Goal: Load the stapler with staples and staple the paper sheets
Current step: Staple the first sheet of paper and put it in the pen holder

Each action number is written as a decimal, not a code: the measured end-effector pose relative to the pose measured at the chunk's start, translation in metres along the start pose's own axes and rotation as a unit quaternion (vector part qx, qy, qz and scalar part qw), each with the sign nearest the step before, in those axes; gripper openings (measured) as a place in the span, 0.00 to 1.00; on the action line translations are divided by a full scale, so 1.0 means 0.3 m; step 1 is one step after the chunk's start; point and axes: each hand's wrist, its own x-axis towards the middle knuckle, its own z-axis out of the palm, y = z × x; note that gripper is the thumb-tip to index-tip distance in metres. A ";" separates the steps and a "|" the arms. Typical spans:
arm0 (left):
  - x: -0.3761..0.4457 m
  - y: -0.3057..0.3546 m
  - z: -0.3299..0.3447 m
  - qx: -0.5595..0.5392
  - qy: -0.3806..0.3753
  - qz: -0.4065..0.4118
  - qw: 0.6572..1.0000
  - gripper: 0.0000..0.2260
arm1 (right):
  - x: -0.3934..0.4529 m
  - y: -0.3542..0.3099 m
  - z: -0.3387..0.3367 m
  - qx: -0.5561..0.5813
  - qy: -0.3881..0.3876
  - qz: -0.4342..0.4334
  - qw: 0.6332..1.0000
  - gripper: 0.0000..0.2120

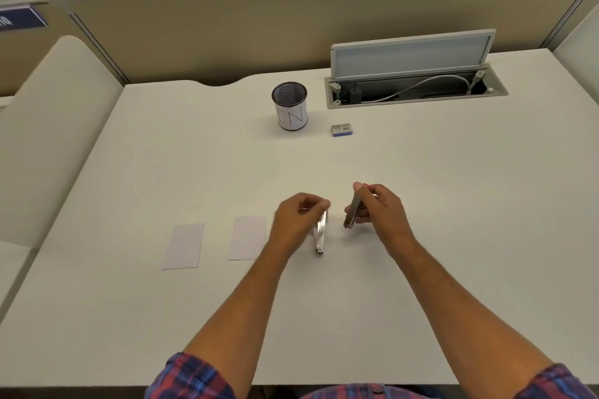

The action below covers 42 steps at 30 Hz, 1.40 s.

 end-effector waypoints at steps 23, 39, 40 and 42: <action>-0.009 -0.104 -0.307 0.384 0.199 -0.155 0.888 0.28 | -0.041 0.048 0.408 -0.469 -0.180 -0.170 0.848 0.14; -0.022 -0.031 -0.299 -0.024 0.095 -0.019 0.995 0.22 | -0.016 -0.016 0.331 -0.011 -0.167 0.014 0.986 0.08; -0.021 -0.029 -0.296 -0.037 0.089 -0.023 0.995 0.23 | -0.010 -0.018 0.325 0.011 -0.164 0.021 0.986 0.07; -0.021 -0.025 -0.285 -0.050 0.081 -0.028 0.995 0.25 | 0.003 -0.024 0.310 0.018 -0.159 0.011 0.987 0.07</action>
